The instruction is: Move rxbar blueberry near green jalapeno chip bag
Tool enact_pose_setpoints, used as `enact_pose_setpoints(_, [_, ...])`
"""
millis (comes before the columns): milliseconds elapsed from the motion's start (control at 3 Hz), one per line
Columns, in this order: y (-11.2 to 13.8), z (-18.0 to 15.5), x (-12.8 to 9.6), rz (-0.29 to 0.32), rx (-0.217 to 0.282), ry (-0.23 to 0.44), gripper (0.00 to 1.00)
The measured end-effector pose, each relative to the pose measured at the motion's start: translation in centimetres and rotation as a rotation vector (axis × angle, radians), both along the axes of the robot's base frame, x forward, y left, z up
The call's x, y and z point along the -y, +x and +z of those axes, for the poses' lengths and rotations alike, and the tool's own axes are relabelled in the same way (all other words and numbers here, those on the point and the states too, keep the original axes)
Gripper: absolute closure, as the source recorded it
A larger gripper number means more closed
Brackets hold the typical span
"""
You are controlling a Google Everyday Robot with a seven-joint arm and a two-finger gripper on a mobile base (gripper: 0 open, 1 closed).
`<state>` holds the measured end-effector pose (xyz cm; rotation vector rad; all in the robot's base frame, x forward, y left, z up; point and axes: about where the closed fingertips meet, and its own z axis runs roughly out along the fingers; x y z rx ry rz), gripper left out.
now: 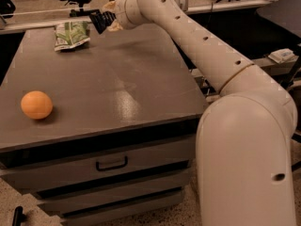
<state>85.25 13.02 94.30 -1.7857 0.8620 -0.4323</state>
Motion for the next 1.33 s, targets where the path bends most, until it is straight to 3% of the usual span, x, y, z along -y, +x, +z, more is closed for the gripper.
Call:
enact_pose_setpoints(667, [-0.04, -0.47, -0.49, 0.006, -0.006, -0.001, 0.15])
enact_pose_setpoints(1000, [-0.06, -0.70, -0.74, 0.010, -0.009, -0.002, 0.00])
enact_pose_setpoints(1333, [-0.06, -0.72, -0.76, 0.010, -0.009, -0.002, 0.00])
